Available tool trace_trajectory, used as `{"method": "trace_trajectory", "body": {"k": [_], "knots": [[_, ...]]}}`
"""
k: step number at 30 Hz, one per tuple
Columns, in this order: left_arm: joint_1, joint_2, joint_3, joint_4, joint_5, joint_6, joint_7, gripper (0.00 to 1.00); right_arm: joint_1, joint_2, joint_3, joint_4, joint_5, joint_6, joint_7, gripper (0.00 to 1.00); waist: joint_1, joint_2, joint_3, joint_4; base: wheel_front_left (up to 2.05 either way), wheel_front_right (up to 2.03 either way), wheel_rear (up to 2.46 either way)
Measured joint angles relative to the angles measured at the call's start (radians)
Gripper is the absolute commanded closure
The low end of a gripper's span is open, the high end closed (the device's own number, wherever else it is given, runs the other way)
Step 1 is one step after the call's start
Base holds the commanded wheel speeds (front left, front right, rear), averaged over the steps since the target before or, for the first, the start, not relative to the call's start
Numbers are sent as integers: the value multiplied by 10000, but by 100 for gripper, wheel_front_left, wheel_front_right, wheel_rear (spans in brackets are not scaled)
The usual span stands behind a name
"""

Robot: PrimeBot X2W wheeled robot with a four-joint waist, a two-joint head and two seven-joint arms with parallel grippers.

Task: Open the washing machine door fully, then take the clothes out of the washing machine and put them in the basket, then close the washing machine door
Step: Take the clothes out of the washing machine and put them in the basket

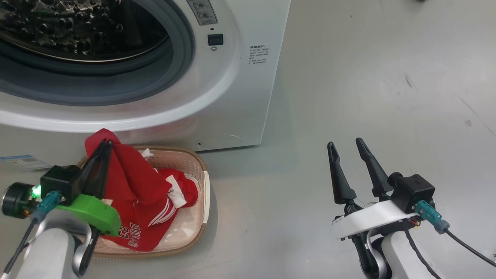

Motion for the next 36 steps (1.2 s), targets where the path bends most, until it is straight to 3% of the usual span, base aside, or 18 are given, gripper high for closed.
{"method": "trace_trajectory", "body": {"k": [17, 27, 36], "knots": [[-562, 533, -698, 1193, 155, 0, 617, 100, -742, 12, 290, -265, -52, -2, 0, 0, 0, 0, 1616, -764, 0, 0, 0], [-987, 752, -431, 2314, -29, 0, 867, 100, -930, 40, 198, -441, -48, -98, 0, 0, 0, 0, 2391, -1266, 0, 0, 0], [-1584, 669, -226, 3361, -174, -2, 871, 100, -1046, 52, 19, -518, -61, -194, 0, 0, 0, 0, 2894, -1277, 0, 0, 0]]}}
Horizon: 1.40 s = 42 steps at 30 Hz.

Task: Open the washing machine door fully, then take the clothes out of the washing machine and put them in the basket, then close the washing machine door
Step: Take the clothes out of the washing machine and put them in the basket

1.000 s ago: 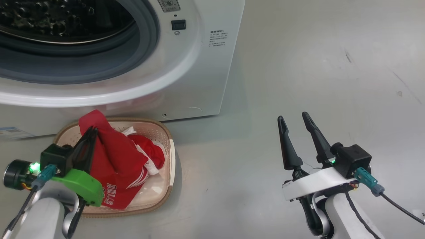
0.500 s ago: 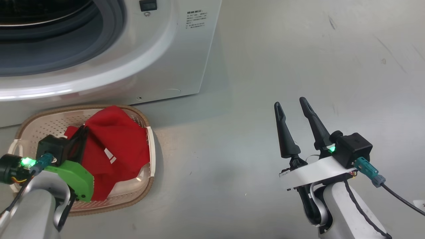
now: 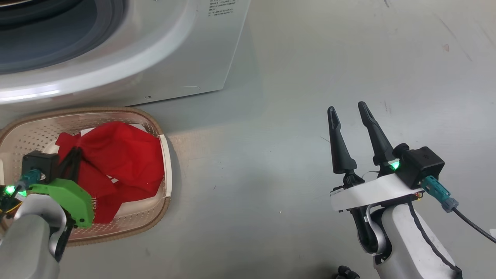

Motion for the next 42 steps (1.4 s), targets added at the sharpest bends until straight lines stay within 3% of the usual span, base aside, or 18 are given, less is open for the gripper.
{"method": "trace_trajectory", "body": {"k": [15, 16, 17, 18, 30, 42], "knots": [[-166, -23, 268, 1544, -228, 15, -186, 100, -219, 6, 150, 84, -157, 13, 0, 0, 0, 0, 143, 144, 0, 0, 0], [-220, -44, 263, 1601, -228, 13, -240, 90, -225, 6, 165, 94, -157, 13, 0, 0, 0, 0, 134, 146, 0, 0, 0], [-268, -67, 255, 1653, -228, 15, -282, 53, -236, 6, 182, 109, -157, 13, 0, 0, 0, 0, 120, 148, 0, 0, 0], [-317, -105, 253, 1735, -228, 15, -286, 0, -251, 6, 194, 134, -155, 13, 0, 0, 0, 0, 98, 152, 0, 0, 0], [-403, -380, 207, 2414, -244, 15, -965, 0, -331, 4, 146, 368, -105, 13, 0, 0, 0, 0, -449, 243, 0, 0, 0], [-526, -892, -59, 2119, -211, 13, -1607, 0, -319, 2, -382, 660, 19, 27, 0, 0, 0, 0, -1506, 611, 0, 0, 0]]}}
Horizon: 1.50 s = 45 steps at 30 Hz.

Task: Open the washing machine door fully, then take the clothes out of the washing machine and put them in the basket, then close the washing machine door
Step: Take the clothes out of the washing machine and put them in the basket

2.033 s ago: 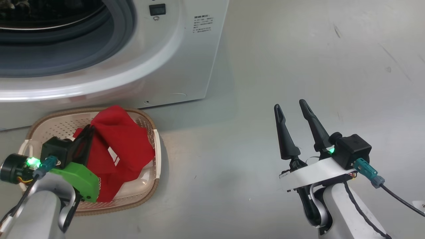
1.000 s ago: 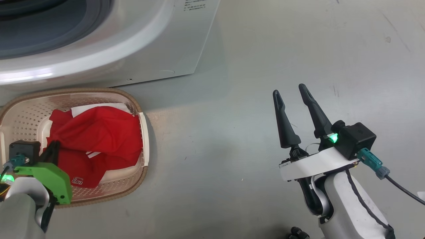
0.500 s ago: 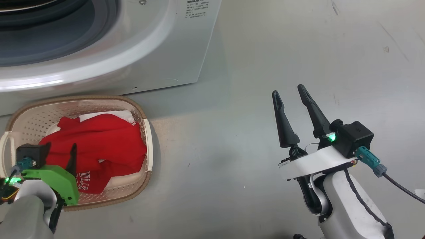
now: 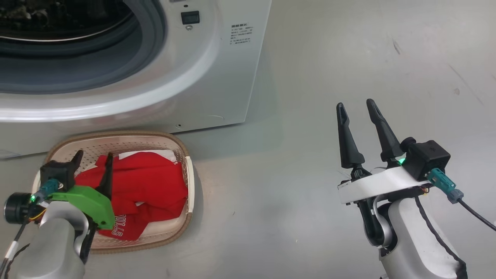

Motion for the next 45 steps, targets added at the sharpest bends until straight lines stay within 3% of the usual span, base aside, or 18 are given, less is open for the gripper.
{"method": "trace_trajectory", "body": {"k": [16, 29, 45], "knots": [[127, -514, -151, -1877, 117, 0, -86, 0, 778, -84, -504, 341, -2, 79, 0, 0, 0, 0, -1724, 932, 0, 0, 0], [1732, -957, 293, -3616, 69, 0, -86, 0, 1553, -100, -660, 345, -2, 173, 0, 0, 0, 0, -3089, 1673, 0, 0, 0], [3126, -972, 608, -4980, 163, 0, -86, 0, 1937, -86, -627, 180, -2, 265, 0, 0, 0, 0, -3598, 1888, 0, 0, 0]]}}
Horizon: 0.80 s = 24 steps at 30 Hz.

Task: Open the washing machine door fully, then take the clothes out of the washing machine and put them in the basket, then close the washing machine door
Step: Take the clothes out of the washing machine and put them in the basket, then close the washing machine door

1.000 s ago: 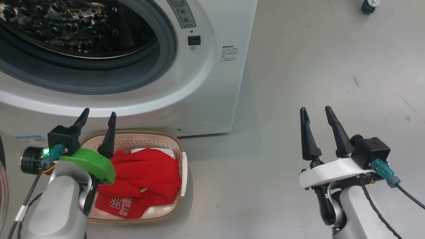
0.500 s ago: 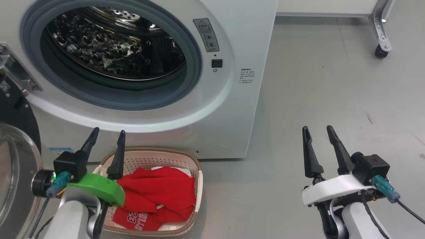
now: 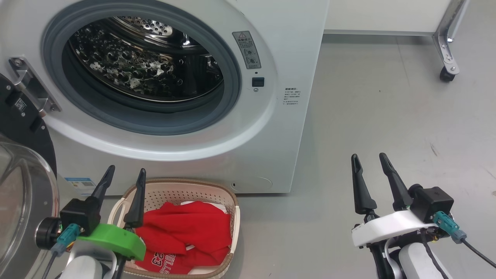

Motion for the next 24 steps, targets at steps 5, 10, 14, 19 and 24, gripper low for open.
{"method": "trace_trajectory", "body": {"k": [5, 10, 14, 19, 24], "knots": [[314, -42, -10, -209, 71, 0, 0, 0, 114, 2, 2, -29, -2, 2, 0, 0, 0, 0, -25, -9, 0, 0, 0], [475, -75, 0, -468, 159, 0, 0, 0, 115, 4, 2, -90, -2, 2, 0, 0, 0, 0, -34, -20, 0, 0, 0], [561, -75, 12, -669, 186, 0, 0, 0, 118, 4, 4, -100, -2, 13, 0, 0, 0, 0, -32, -31, 0, 0, 0], [731, -75, 13, -786, 222, 0, 0, 0, 121, 6, 15, -104, -2, 19, 0, 0, 0, 0, -38, -50, 0, 0, 0], [825, -75, 12, -959, 347, 0, 0, 0, 125, 8, 27, -104, -4, 86, 0, 0, 0, 0, -58, -68, 0, 0, 0]]}}
